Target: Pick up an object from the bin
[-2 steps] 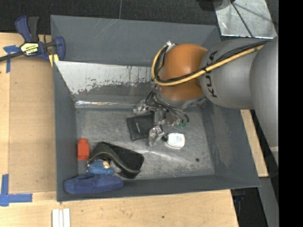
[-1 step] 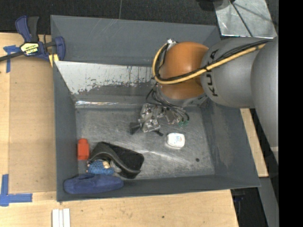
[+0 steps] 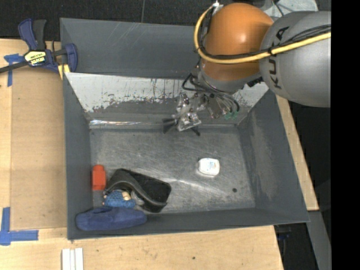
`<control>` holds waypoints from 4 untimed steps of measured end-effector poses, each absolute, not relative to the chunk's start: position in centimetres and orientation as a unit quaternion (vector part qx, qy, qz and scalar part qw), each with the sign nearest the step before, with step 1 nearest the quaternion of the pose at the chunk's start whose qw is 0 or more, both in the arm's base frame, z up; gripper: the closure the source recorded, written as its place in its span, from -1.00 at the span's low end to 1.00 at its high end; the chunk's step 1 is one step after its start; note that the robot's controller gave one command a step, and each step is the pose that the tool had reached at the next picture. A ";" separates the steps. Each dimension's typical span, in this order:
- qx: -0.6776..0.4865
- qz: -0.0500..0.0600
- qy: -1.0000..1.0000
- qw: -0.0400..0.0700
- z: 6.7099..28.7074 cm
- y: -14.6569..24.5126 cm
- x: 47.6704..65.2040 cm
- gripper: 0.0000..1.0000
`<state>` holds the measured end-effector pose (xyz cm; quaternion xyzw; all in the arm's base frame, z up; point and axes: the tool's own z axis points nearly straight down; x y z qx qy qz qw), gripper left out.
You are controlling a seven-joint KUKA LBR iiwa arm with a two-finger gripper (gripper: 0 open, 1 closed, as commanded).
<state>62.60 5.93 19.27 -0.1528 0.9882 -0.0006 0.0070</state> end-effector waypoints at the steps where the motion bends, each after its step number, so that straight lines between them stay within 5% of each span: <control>1: -0.153 -0.002 0.988 0.005 24.6 1.8 62.1 1.00; 2: -0.116 0.001 0.993 0.000 19.9 3.6 61.0 1.00; 3: -0.160 0.000 0.987 0.007 31.1 5.2 61.5 1.00; 4: -0.245 0.000 0.970 -0.001 22.1 1.3 60.3 1.00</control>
Offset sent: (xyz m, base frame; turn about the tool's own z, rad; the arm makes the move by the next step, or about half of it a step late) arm -0.0072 -0.0379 0.0483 -0.0064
